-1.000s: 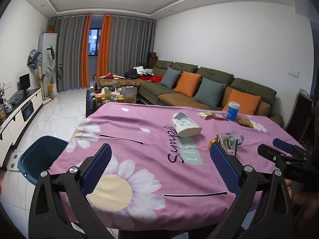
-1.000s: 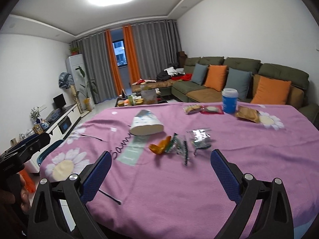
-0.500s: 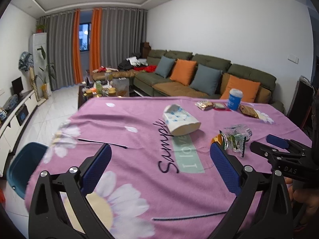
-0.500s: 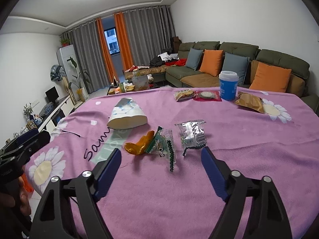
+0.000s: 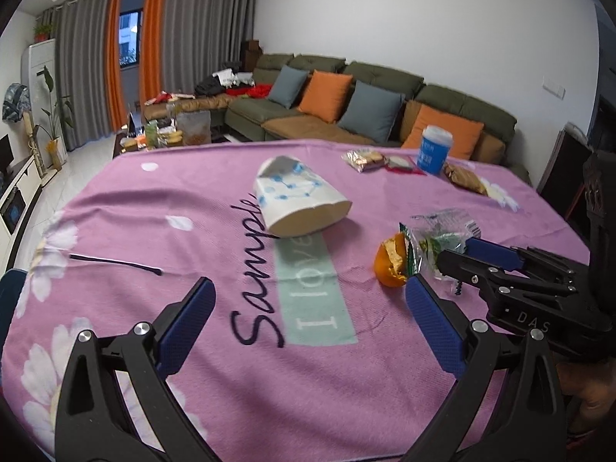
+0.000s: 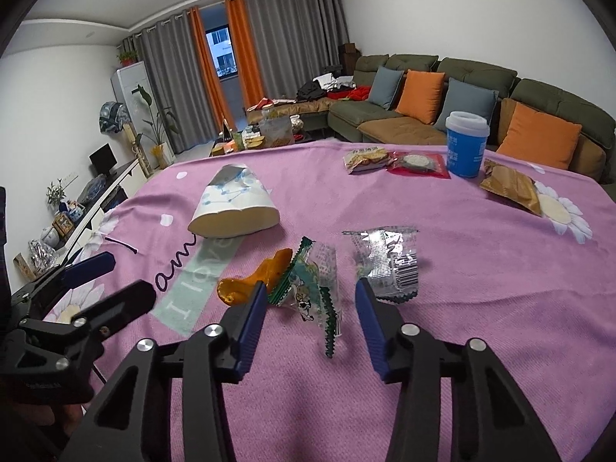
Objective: Collect trash
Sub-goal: 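Grasp the orange peel with the left tool while the right tool grasps the green-edged wrapper, then carry the orange peel and green-edged wrapper over the teal bin and open both tools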
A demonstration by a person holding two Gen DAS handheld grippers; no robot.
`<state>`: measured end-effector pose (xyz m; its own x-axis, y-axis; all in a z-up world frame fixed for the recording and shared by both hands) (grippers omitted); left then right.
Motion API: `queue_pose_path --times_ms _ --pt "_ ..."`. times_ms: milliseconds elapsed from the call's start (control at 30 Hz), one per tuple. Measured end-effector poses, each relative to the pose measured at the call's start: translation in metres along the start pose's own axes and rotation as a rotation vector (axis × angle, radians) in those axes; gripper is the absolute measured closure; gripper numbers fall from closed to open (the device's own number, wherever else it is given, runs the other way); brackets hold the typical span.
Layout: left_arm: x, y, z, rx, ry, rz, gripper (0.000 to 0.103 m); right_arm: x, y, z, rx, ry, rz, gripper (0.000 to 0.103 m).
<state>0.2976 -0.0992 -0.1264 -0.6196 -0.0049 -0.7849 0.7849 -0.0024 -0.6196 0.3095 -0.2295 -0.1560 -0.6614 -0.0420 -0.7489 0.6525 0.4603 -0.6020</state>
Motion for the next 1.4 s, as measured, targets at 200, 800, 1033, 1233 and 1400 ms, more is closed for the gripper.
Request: queue_pose_path --times_ms 200,800,1033,1233,1400 --pt "0.001 0.025 0.022 0.05 0.025 -0.07 0.011 0.003 0.009 0.009 -0.032 0.026 -0.038 0.077" --pt "0.005 0.068 0.074 0.167 0.107 -0.18 0.061 -0.012 -0.007 0.023 -0.12 0.093 0.024 0.09" --pt "0.008 0.071 0.075 0.18 0.09 -0.193 0.083 -0.013 -0.008 0.025 -0.129 0.105 0.03 0.09" --pt "0.007 0.064 0.068 0.194 0.055 -0.175 0.088 -0.014 -0.012 0.021 -0.127 0.099 0.038 0.09" --pt "0.0 0.043 0.056 0.178 0.043 -0.12 0.088 -0.018 -0.021 0.01 -0.129 0.077 0.057 0.09"
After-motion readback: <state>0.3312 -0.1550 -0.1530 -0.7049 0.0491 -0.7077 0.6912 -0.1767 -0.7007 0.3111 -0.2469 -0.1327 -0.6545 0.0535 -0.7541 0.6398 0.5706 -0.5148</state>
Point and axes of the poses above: each gripper's, at about its wrist camera, not at the fingertips, and y roughly the way its jaws point, z to its right, x to its underside, the point moved 9 cm from there along y, roughly the way its jaws point, and after that the axes turned 8 degrees about -x, right-handed, at the moved point
